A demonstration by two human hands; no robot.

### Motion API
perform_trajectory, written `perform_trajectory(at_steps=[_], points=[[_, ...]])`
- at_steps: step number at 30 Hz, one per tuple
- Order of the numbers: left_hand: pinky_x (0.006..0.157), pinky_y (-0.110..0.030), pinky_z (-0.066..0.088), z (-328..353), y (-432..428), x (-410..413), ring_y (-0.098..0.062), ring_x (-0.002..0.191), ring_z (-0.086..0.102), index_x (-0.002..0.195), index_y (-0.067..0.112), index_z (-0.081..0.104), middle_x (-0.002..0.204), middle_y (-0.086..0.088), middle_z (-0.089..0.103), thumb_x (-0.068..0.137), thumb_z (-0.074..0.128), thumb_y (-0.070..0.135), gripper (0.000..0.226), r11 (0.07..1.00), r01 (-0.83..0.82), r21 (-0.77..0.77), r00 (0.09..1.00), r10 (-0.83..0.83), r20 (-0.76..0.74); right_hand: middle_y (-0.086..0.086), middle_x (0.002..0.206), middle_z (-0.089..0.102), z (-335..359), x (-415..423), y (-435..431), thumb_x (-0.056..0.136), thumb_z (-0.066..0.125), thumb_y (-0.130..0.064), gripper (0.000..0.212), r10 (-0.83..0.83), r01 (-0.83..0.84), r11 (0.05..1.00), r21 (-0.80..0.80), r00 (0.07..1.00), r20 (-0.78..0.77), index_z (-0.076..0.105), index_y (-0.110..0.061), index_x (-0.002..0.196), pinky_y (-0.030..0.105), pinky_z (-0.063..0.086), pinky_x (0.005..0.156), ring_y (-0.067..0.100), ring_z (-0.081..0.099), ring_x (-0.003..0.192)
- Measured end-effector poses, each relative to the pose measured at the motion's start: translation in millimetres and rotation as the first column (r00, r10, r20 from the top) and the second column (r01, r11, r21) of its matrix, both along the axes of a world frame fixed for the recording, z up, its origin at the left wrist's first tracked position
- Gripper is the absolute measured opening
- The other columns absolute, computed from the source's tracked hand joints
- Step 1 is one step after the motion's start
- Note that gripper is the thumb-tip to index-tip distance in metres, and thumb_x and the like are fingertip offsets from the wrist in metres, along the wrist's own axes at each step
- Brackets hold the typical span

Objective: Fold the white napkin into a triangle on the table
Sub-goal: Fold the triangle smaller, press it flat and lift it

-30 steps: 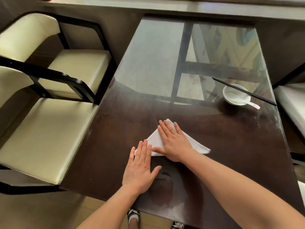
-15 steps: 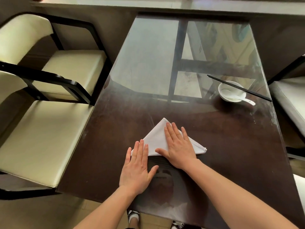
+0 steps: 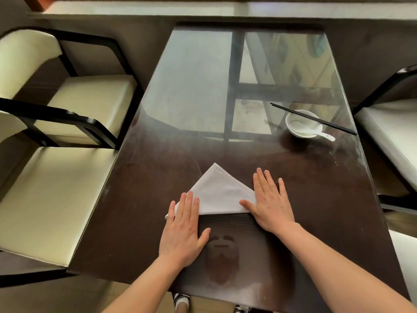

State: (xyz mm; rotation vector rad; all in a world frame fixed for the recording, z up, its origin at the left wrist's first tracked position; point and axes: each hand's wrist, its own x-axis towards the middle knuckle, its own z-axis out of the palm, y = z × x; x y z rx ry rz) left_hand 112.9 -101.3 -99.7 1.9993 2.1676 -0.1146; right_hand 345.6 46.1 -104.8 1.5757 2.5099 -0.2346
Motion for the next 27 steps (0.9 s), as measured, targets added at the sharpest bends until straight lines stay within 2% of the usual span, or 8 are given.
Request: perform_trajectory(at_steps=[2,7,11,15,18,24,27], points=[[0.120,-0.050,0.005,2,15,14,-0.025,0.152,-0.009,0.157,0.012,0.003,0.166,-0.009,-0.004,0.095,0.030,0.062,0.084,0.995,0.096,0.026,0.995,-0.097,0.022,0.001,0.167,-0.012,-1,0,0,0.085,-0.007,-0.081,0.100,0.001,-0.001,1.000,0.001,1.000,0.006,0.000,-0.013,0.158,0.050,-0.003,0.124,0.018,-0.015,0.153],[0.122,-0.051,0.002,-4,36,46,-0.021,0.149,-0.023,0.157,0.016,-0.006,0.165,-0.005,-0.017,0.095,0.011,0.072,0.085,0.966,0.253,-0.044,0.967,-0.253,0.007,0.001,0.167,-0.010,-2,1,1,0.086,-0.006,-0.080,0.099,0.002,-0.002,1.000,0.002,1.000,-0.006,0.001,-0.013,0.158,0.050,-0.002,0.124,0.018,-0.013,0.153],[0.121,-0.048,-0.006,-9,22,30,-0.021,0.147,-0.028,0.154,0.015,-0.016,0.162,-0.006,-0.025,0.091,0.001,0.075,0.089,0.985,0.159,-0.060,0.987,-0.159,0.004,0.001,0.167,-0.011,-4,2,0,0.087,-0.006,-0.079,0.097,0.003,-0.003,1.000,-0.001,1.000,-0.001,0.001,-0.013,0.158,0.050,-0.002,0.124,0.018,-0.013,0.153],[0.121,-0.042,-0.006,-11,-13,-15,-0.023,0.150,-0.019,0.155,0.011,-0.010,0.164,-0.009,-0.018,0.092,0.009,0.076,0.092,0.998,-0.046,-0.042,0.999,0.045,-0.026,0.000,0.167,-0.012,-2,2,1,0.088,-0.005,-0.079,0.095,0.000,0.000,1.000,-0.007,1.000,-0.007,0.000,-0.015,0.159,0.051,-0.002,0.124,0.018,-0.014,0.153],[0.121,-0.039,-0.007,-10,-34,-38,-0.018,0.149,-0.024,0.154,0.014,-0.016,0.163,-0.005,-0.022,0.090,0.005,0.079,0.093,0.987,-0.143,-0.079,0.989,0.140,-0.049,-0.001,0.167,-0.013,-2,2,0,0.089,-0.003,-0.079,0.095,-0.002,0.002,1.000,-0.009,1.000,-0.012,0.000,-0.015,0.159,0.050,-0.003,0.124,0.018,-0.015,0.153],[0.122,-0.041,-0.008,-8,-36,-38,-0.016,0.147,-0.029,0.151,0.014,-0.022,0.161,-0.004,-0.029,0.088,-0.003,0.078,0.092,0.986,-0.149,-0.079,0.989,0.147,-0.033,0.001,0.167,-0.015,12,-1,1,0.085,-0.003,-0.080,0.099,-0.009,0.010,0.998,-0.060,1.000,0.021,-0.004,-0.014,0.158,0.051,-0.004,0.123,0.020,-0.017,0.152],[0.123,-0.042,-0.005,-8,-36,-38,-0.018,0.148,-0.026,0.153,0.013,-0.018,0.162,-0.005,-0.025,0.089,-0.002,0.078,0.093,0.986,-0.152,-0.069,0.988,0.151,-0.020,0.000,0.168,-0.008,27,-23,-12,0.085,0.007,-0.080,0.098,0.089,-0.088,0.996,0.035,0.995,-0.054,0.002,-0.015,0.158,0.053,-0.004,0.123,0.022,-0.014,0.153]])
